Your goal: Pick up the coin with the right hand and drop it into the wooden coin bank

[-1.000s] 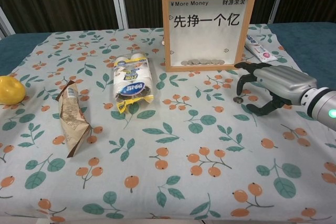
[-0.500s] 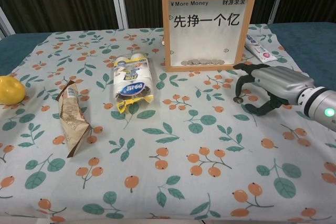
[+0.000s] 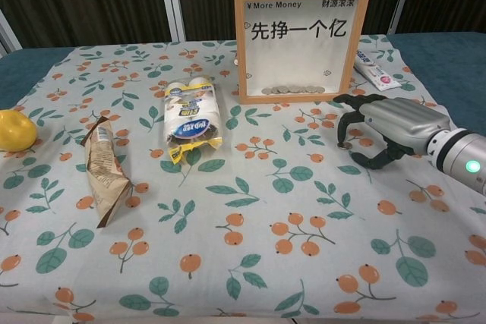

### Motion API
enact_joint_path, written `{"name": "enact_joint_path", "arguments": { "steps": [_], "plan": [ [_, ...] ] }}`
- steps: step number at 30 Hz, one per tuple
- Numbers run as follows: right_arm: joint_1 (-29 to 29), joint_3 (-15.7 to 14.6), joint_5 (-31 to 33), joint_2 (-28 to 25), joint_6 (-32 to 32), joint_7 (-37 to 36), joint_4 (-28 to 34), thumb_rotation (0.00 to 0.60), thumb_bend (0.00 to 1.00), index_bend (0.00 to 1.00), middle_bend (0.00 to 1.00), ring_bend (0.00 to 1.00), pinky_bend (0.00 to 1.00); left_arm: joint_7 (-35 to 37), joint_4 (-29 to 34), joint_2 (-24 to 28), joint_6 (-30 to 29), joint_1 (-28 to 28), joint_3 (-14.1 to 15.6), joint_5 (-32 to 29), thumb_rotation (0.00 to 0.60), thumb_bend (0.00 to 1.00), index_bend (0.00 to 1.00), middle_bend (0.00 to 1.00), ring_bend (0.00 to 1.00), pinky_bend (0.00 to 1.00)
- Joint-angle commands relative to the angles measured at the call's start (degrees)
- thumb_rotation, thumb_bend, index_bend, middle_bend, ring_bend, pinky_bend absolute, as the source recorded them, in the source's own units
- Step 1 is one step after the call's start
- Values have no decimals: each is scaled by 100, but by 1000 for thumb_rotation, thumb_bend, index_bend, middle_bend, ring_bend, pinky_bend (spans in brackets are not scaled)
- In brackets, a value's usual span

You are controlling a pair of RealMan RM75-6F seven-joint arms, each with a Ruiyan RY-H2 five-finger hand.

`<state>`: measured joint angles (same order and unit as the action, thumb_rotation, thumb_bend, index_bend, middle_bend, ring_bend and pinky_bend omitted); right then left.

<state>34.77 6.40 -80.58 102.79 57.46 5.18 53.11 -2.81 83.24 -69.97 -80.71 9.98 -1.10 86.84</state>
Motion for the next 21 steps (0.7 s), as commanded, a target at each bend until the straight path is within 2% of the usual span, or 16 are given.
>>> {"name": "enact_joint_path", "arguments": {
  "steps": [1,21],
  "plan": [
    [3,-9,-1,26,3,26,-37,600,572,529,17,0,0,8,-11,-5,8,4,-5,-9,600,358,0,0,0,0],
    [79,26,-21,228,32,-104,-379,600,612,609,33,0,0,85,-114,-23,49,2,-14,-61,600,358,0,0,0,0]
  ]
}}
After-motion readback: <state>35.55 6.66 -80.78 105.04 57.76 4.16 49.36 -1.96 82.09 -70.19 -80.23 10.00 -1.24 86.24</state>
